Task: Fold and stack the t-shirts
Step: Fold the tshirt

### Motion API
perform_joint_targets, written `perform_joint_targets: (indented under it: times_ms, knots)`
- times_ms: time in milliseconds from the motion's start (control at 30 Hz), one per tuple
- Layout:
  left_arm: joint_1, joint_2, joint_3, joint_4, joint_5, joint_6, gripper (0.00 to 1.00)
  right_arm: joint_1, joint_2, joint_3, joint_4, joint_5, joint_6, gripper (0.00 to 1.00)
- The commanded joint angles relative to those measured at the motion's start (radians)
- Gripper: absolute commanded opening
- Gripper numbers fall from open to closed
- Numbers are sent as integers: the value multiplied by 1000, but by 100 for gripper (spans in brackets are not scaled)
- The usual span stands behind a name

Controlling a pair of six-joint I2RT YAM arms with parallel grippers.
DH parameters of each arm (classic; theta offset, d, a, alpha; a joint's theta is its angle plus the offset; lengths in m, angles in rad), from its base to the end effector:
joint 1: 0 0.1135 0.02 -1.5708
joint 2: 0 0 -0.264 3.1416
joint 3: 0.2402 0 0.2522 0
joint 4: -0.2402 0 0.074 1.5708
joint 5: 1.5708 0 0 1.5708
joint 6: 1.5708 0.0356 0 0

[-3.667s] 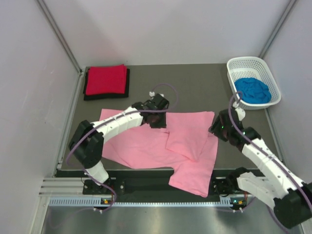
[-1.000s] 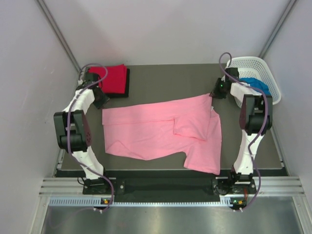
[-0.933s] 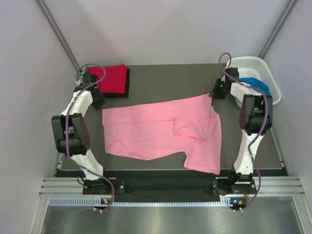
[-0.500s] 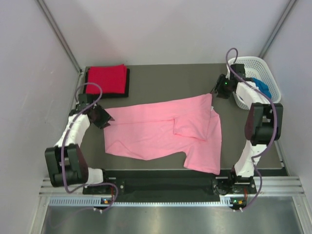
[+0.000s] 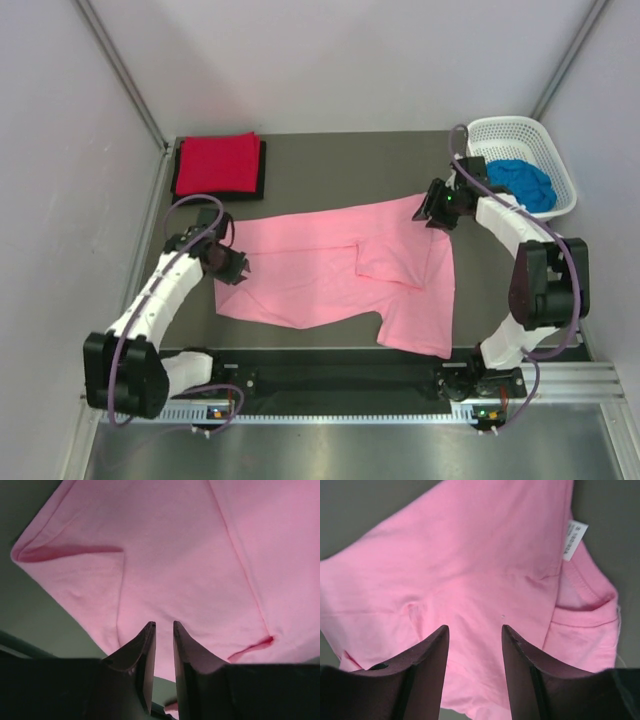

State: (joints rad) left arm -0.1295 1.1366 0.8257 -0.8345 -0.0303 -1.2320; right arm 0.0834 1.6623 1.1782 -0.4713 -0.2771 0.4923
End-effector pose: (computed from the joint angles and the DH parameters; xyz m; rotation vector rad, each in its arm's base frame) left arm 0.2041 -0.0255 0.2354 -1.4595 2.3565 -0.3441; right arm 0.3493 0.0390 0.2271 0.4102 2.5392 0.5754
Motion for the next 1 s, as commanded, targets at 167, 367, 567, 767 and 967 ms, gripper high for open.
perform_joint_targets:
  times_ms: [167, 367, 567, 767, 967]
  knots:
    - [-168, 268, 142, -178, -198, -204, 24, 29, -107, -45, 37, -8, -17, 47]
    - [-199, 345, 130, -166, -247, -225, 24, 26, -128, -55, 23, 22, -41, 48]
    - [-202, 316, 104, -138, -324, -245, 28, 26, -130, -69, 20, 29, -50, 48]
    - [-202, 325, 85, -109, -353, -239, 30, 26, -133, -74, 20, 35, -52, 48]
    - [-200, 393, 119, -130, -361, -228, 30, 26, -133, -57, 11, 50, -57, 48]
